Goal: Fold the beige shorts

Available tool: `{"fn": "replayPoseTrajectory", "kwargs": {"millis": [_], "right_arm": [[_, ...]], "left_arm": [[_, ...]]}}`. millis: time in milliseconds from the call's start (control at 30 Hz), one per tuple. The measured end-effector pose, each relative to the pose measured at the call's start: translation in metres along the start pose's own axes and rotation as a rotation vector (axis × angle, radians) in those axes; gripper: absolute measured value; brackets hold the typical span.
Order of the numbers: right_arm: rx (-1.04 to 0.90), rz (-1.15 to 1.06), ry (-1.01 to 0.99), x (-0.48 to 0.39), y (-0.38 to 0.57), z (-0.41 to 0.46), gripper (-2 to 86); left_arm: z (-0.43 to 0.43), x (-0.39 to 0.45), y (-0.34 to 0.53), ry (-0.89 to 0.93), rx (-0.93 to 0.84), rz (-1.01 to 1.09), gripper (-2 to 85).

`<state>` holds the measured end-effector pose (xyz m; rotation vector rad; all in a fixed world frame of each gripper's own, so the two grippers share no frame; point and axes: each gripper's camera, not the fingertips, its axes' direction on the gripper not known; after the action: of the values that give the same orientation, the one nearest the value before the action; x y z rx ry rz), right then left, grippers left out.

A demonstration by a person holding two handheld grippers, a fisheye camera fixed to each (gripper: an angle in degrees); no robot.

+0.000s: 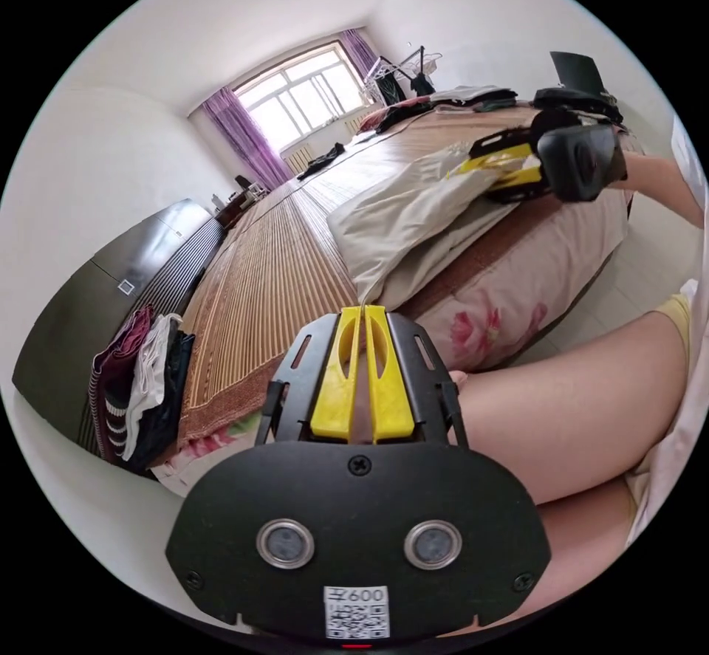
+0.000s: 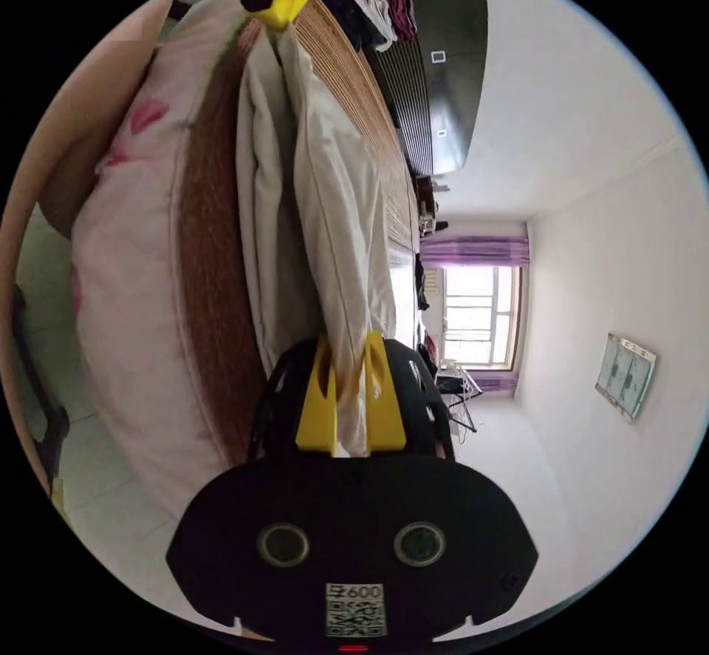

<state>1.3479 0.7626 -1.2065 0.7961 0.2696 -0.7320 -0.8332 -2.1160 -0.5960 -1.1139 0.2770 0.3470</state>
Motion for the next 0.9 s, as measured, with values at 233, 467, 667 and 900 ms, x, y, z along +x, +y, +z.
{"fn": "replayPoseTrajectory", "kwargs": {"millis": [233, 467, 667, 900], "right_arm": [[0.017, -0.036, 0.036, -0.033, 0.063, -0.015, -0.7], [0.005, 0.171, -0.157, 0.011, 0.110, 0.024, -0.6], [0.029, 0.361, -0.267, 0.078, 0.177, 0.052, 3.5], [0.019, 0.442, -0.267, 0.110, 0.252, 0.069, 6.5]], "left_arm": [[-0.013, 0.051, -0.017, -0.012, -0.075, 0.165, 1.4], [-0.041, 0.066, -0.031, 0.003, -0.079, 0.165, 1.5], [-0.069, 0.079, -0.045, 0.004, -0.064, 0.174, 1.7], [-0.101, 0.108, -0.061, -0.092, -0.035, 0.220, 1.9]]}}
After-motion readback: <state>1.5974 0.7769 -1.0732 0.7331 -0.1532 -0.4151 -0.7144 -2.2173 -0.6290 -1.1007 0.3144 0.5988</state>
